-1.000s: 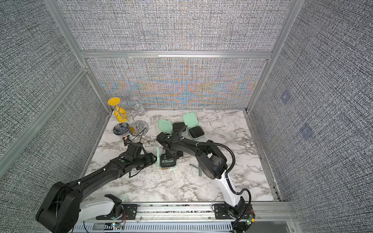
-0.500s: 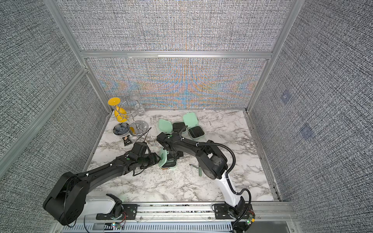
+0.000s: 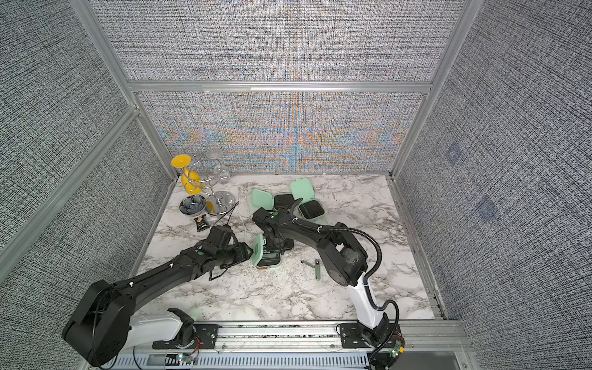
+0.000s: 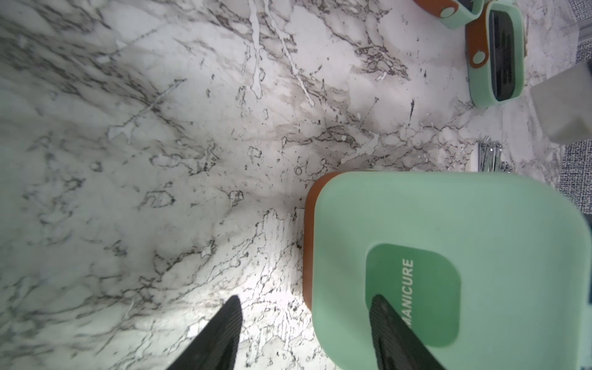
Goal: Organize nail clipper sets
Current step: Close the storage box at the center of the board.
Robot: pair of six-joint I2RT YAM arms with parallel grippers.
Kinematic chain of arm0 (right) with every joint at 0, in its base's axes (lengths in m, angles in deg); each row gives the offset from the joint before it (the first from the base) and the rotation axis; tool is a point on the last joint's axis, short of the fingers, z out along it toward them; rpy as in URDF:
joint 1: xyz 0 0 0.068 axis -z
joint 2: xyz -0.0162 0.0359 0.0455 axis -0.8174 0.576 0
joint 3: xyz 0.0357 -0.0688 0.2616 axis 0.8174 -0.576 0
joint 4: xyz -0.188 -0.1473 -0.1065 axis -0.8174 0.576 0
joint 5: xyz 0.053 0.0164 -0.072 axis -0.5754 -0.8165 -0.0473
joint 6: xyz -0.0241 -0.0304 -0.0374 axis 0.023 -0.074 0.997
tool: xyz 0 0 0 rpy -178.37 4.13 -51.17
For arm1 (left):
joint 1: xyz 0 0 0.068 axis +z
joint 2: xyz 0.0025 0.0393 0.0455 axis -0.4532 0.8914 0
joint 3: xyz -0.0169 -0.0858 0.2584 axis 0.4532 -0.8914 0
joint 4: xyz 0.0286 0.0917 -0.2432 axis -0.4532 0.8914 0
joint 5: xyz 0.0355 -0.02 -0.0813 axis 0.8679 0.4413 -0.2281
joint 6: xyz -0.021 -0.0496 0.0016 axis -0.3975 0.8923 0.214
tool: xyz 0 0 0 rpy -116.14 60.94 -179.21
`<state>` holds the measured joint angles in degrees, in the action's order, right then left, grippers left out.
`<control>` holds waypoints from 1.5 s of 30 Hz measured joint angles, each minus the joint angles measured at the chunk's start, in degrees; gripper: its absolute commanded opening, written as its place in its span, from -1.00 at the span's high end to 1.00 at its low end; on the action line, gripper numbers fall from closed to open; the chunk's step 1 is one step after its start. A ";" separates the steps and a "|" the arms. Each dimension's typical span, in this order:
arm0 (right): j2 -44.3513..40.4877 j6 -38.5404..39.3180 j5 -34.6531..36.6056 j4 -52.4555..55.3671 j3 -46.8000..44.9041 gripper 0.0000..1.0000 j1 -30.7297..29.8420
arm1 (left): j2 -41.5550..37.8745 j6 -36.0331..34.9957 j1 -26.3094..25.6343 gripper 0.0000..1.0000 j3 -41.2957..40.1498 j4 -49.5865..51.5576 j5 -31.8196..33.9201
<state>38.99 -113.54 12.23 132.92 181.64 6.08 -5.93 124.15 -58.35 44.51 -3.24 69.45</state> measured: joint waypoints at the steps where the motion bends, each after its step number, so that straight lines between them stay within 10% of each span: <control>1: -0.24 0.07 0.00 -0.13 -0.17 0.04 0.04 | -0.13 -0.22 0.00 -0.31 0.13 0.31 0.33; 28: -17.29 0.42 2.36 -1.36 -14.75 -0.06 2.80 | 5.92 -1.86 -0.94 -0.30 5.81 0.61 -1.16; 45: -22.03 -1.64 -17.90 -22.73 -29.03 -0.15 7.48 | 15.37 -0.20 -5.38 -0.26 12.13 4.81 1.75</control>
<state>16.96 -115.18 -5.67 110.19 152.61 13.55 9.44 123.95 -63.72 56.64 1.56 71.20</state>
